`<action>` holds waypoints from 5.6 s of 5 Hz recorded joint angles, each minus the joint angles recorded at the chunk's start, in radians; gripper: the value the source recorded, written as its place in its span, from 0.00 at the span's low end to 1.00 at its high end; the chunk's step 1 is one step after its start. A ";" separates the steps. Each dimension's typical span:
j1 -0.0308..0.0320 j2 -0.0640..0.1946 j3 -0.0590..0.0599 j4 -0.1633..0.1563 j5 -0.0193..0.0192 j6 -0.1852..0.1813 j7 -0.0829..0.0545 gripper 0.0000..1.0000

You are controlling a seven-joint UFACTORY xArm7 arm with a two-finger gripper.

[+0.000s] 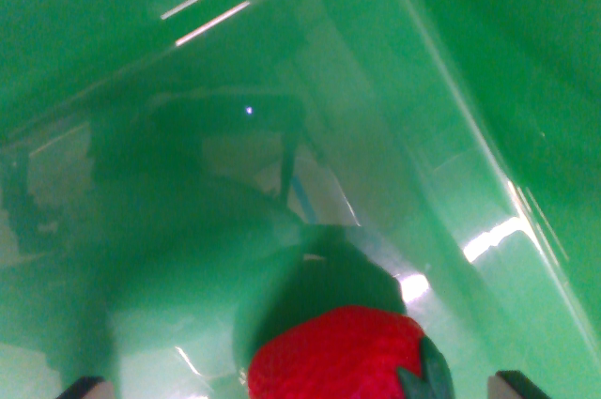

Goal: Pick fruit

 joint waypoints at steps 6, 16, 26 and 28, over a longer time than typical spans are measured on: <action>0.0007 -0.012 0.000 0.029 0.0008 0.040 -0.006 1.00; 0.0036 -0.057 0.000 0.144 0.0038 0.200 -0.029 1.00; 0.0078 -0.122 0.000 0.307 0.0080 0.425 -0.061 1.00; 0.0086 -0.135 0.000 0.340 0.0089 0.471 -0.067 1.00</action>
